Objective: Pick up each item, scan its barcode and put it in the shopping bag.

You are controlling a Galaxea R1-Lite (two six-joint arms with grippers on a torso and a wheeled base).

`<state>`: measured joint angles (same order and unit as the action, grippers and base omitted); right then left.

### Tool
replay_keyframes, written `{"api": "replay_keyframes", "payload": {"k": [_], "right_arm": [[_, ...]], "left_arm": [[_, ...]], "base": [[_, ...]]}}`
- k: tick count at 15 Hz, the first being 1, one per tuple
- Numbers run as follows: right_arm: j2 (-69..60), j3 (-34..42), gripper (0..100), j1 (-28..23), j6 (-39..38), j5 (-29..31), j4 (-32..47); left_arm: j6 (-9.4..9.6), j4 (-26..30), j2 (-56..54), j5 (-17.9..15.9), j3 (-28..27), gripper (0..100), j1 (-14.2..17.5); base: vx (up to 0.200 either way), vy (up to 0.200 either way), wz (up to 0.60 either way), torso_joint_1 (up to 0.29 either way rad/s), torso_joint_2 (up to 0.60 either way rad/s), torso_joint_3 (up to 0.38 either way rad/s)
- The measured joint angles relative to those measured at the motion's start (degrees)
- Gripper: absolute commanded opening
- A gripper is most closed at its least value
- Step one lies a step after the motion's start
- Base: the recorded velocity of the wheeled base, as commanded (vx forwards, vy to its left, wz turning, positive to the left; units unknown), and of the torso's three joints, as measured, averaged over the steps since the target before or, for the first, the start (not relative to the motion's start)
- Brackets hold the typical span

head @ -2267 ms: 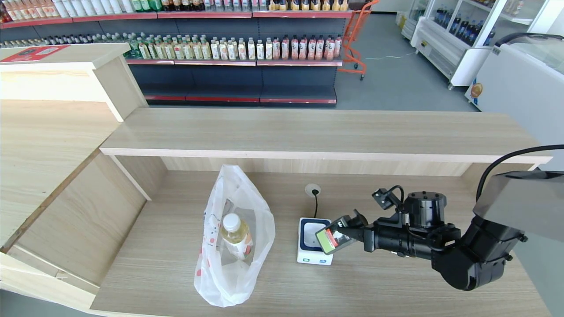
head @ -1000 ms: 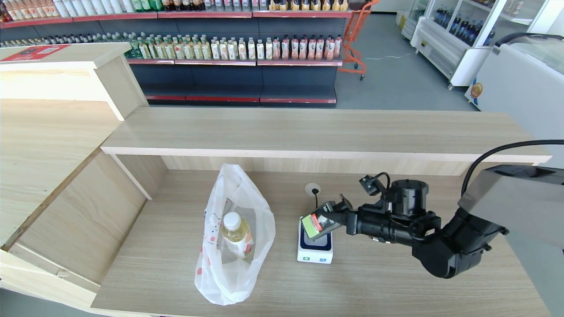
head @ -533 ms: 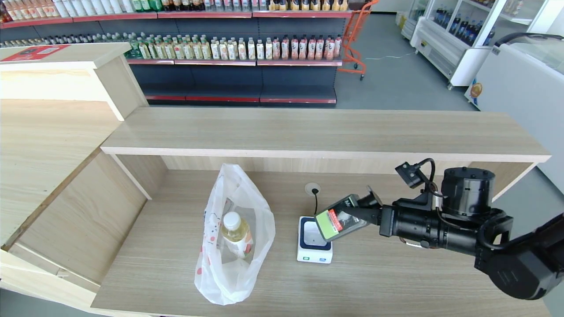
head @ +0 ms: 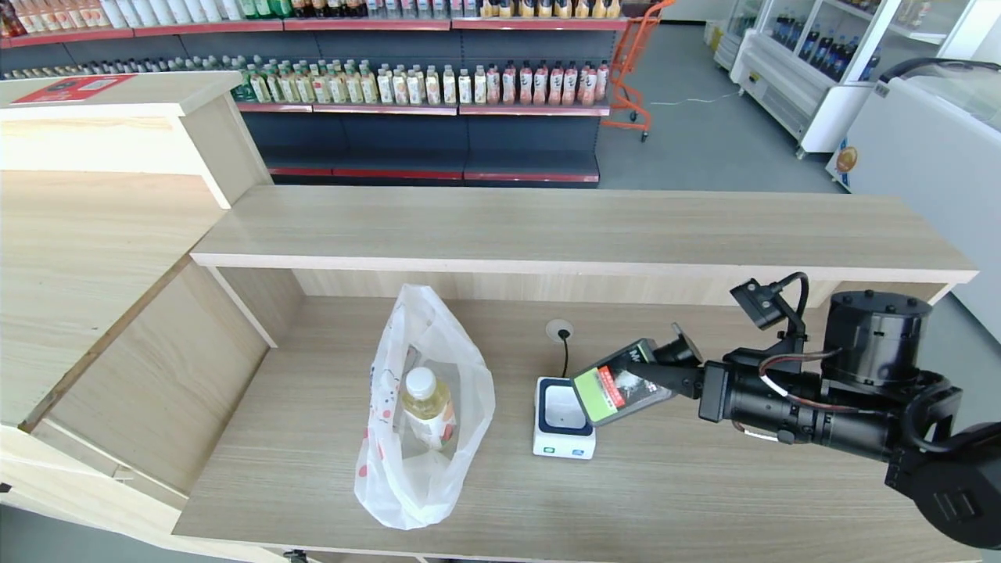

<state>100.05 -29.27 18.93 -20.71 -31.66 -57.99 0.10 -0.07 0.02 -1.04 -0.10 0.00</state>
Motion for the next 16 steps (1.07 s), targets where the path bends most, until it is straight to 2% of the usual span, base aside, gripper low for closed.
{"api": "replay_keyframes", "payload": {"k": [4, 8, 11, 16], "right_arm": [[0.8, 0.0, 0, -0.2, 2.8, 0.4, -0.4], [4.3, -1.3, 0, -0.2, 12.3, 0.6, -0.8], [8.7, -6.1, 0, 0.4, 14.3, 0.9, -0.8], [15.3, -13.8, 0, 4.4, 14.1, 2.3, -0.6]], "left_arm": [[0.04, 0.0, 0.0, 0.0, 0.0, 100, 0.0], [0.00, 0.0, 0.0, 0.0, 0.0, 100, 0.0], [0.00, 0.0, 0.0, 0.0, 0.0, 100, 0.0], [-0.05, 0.0, 0.0, 0.0, 0.0, 100, 0.0]], "base": [[0.000, 0.000, 0.00, 0.000, 0.00, 0.000], [0.000, 0.000, 0.00, 0.000, 0.00, 0.000], [0.000, 0.000, 0.00, 0.000, 0.00, 0.000], [0.000, 0.000, 0.00, 0.000, 0.00, 0.000]]}}
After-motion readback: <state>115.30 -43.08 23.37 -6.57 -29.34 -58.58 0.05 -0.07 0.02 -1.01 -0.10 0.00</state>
